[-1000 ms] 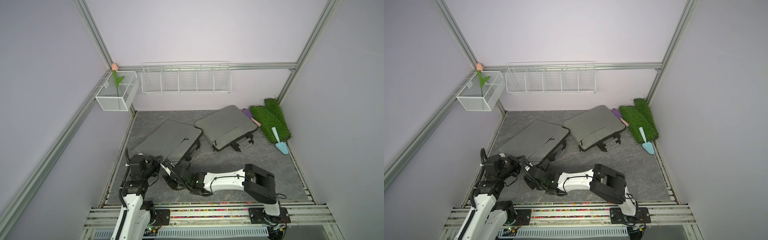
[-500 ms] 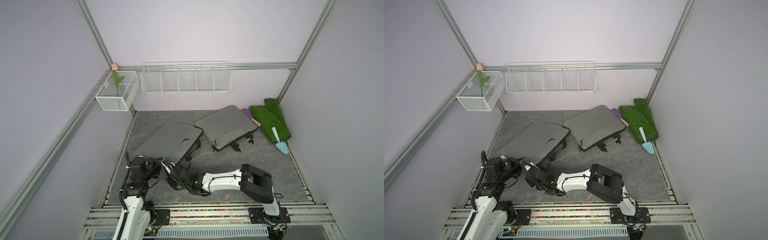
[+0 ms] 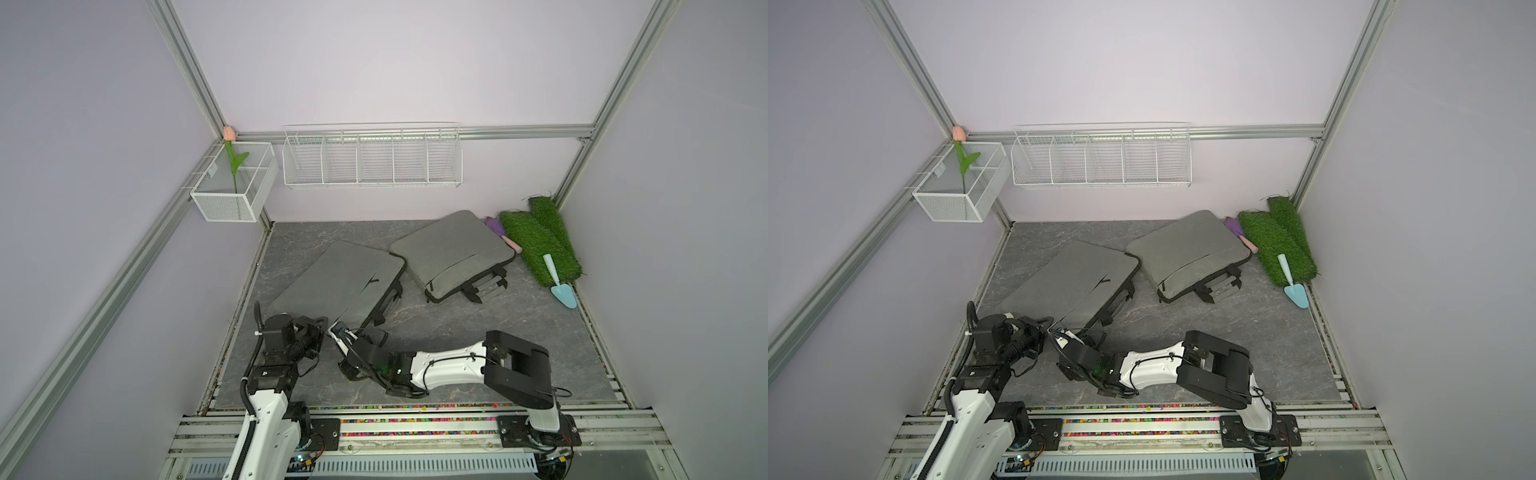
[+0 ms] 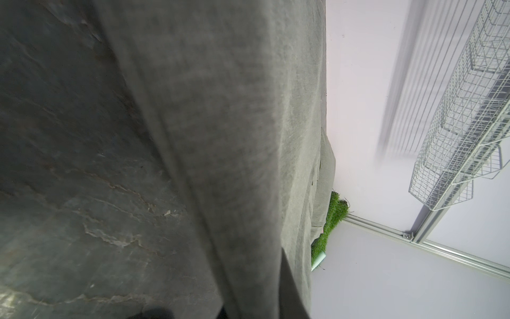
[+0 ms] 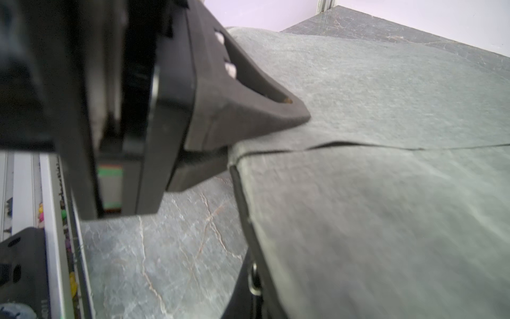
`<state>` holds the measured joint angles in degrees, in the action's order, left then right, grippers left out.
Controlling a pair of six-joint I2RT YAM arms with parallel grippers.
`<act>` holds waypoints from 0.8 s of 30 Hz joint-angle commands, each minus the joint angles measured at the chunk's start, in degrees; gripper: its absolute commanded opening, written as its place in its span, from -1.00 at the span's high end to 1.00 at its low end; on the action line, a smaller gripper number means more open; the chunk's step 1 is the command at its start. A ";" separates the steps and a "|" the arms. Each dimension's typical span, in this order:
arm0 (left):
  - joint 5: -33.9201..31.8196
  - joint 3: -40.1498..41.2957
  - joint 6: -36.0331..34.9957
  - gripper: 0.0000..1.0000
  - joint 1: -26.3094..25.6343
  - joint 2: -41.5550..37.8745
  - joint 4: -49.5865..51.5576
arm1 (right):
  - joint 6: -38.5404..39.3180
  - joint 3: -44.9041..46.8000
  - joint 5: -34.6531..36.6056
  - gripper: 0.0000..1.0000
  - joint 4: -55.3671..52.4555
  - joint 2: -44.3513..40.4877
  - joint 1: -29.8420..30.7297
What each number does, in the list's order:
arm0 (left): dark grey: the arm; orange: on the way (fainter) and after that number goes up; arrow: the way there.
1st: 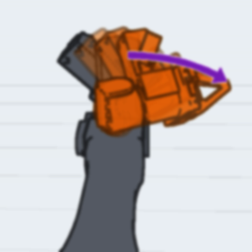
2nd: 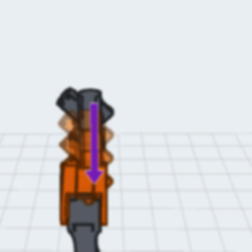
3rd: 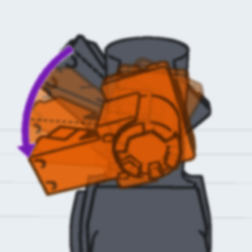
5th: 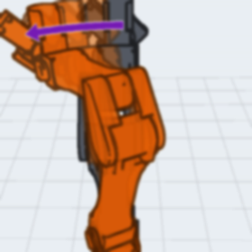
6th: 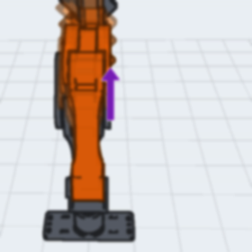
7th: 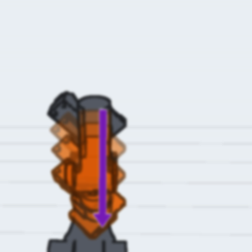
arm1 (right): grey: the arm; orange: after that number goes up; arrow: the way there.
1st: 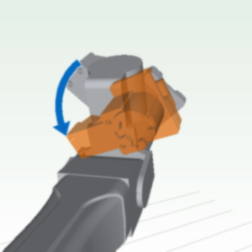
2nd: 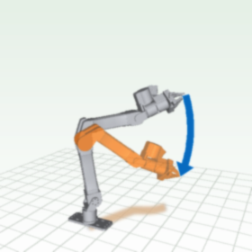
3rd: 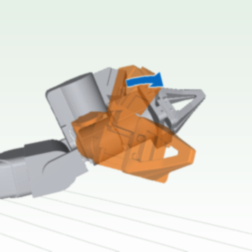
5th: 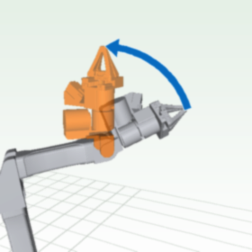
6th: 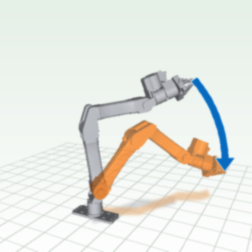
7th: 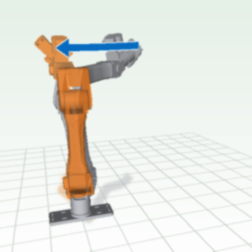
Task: Put the mouse into the laptop bag
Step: Unzip the zipper on the zippered laptop bag.
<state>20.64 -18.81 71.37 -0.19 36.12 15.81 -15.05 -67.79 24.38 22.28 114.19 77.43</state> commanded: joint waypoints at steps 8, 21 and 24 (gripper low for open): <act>-2.95 -2.25 -4.76 1.00 -0.22 -0.07 -0.19 | 0.47 8.35 3.28 0.87 -2.64 -8.89 -1.28; -0.76 -6.34 -8.19 1.00 0.51 -4.68 6.77 | 2.55 17.07 -3.39 0.87 -2.66 -16.02 -8.71; 0.19 -6.90 -8.79 1.00 0.80 -0.49 4.55 | 4.80 17.08 -7.83 0.87 -4.05 -17.48 -8.93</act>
<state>23.49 -22.59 65.58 -0.89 33.82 25.02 -12.01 -52.97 13.17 23.94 99.13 71.40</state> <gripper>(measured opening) 0.096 0.067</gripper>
